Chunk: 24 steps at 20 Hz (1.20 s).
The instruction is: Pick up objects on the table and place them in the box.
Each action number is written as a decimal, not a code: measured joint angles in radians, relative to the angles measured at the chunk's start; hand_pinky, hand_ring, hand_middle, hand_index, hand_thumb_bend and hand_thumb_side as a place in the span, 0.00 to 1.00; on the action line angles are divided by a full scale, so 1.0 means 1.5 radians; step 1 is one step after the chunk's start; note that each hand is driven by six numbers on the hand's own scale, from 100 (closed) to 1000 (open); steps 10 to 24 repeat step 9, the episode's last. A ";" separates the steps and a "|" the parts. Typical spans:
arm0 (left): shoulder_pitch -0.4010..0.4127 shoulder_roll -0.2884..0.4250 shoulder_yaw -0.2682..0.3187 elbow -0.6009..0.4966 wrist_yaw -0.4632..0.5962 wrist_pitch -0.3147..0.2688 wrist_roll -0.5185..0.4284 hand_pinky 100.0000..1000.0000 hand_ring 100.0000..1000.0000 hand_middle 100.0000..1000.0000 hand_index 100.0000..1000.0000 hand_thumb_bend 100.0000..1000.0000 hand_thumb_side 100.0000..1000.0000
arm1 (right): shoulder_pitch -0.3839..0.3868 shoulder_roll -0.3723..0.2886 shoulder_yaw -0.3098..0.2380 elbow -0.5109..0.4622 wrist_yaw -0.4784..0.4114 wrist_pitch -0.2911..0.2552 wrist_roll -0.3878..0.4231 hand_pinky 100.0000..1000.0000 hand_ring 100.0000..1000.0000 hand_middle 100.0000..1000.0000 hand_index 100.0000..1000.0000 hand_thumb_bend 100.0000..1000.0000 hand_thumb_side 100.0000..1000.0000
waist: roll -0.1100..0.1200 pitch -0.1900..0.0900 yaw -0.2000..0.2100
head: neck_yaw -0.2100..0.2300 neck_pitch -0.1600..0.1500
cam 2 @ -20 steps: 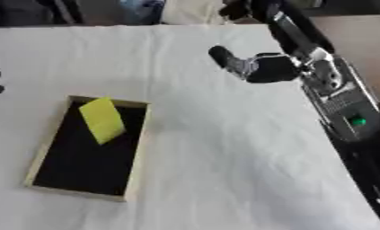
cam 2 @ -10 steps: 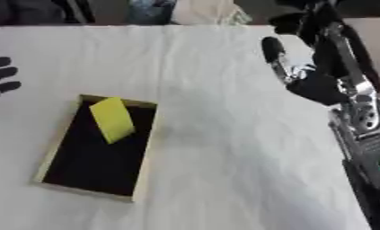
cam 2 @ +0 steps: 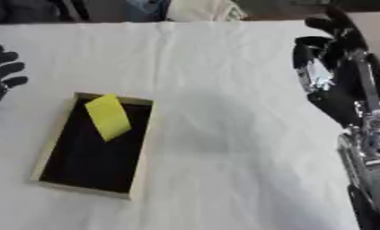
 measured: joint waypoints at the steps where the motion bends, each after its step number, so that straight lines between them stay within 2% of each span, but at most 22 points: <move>1: 0.002 -0.002 0.000 0.000 -0.001 0.000 0.000 0.78 0.81 0.76 0.88 0.31 0.60 | 0.002 0.004 -0.002 0.000 0.000 0.001 -0.003 0.72 0.72 0.81 0.98 0.15 0.40 | 0.000 0.000 -0.002 | 0.000 0.001; 9: 0.011 -0.006 0.002 -0.004 -0.005 -0.003 0.001 0.78 0.82 0.76 0.88 0.31 0.60 | 0.008 0.027 -0.011 0.003 0.013 0.005 -0.015 0.72 0.72 0.81 0.98 0.14 0.41 | 0.005 -0.002 -0.006 | 0.000 0.010; 24: 0.011 -0.006 0.002 -0.004 -0.005 -0.003 0.001 0.78 0.82 0.76 0.88 0.31 0.60 | 0.008 0.027 -0.011 0.003 0.013 0.005 -0.015 0.72 0.72 0.81 0.98 0.14 0.41 | 0.005 -0.002 -0.006 | 0.000 0.010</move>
